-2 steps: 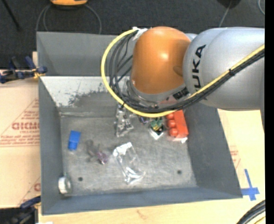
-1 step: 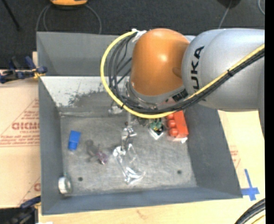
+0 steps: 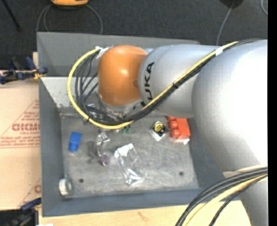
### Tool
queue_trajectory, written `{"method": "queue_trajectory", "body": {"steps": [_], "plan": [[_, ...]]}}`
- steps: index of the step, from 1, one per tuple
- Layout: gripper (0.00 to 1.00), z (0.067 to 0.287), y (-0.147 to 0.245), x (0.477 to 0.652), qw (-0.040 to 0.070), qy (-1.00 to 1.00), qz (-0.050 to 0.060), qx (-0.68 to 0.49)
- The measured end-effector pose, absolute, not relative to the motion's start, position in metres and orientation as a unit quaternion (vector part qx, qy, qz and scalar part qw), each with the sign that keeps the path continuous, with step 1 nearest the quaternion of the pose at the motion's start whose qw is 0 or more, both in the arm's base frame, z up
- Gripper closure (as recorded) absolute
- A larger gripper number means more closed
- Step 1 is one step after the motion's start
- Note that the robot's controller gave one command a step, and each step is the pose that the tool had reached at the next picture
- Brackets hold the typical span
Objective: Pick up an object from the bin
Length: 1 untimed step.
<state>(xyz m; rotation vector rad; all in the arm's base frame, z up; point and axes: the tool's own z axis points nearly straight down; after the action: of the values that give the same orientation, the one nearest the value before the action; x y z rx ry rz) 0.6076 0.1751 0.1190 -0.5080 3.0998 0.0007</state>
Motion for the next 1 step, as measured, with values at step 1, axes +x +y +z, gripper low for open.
{"method": "queue_trajectory", "body": {"steps": [1], "plan": [[0.00, 0.0775, 0.1714, 0.5779, 0.001, 0.970, 0.000, -0.242]]}}
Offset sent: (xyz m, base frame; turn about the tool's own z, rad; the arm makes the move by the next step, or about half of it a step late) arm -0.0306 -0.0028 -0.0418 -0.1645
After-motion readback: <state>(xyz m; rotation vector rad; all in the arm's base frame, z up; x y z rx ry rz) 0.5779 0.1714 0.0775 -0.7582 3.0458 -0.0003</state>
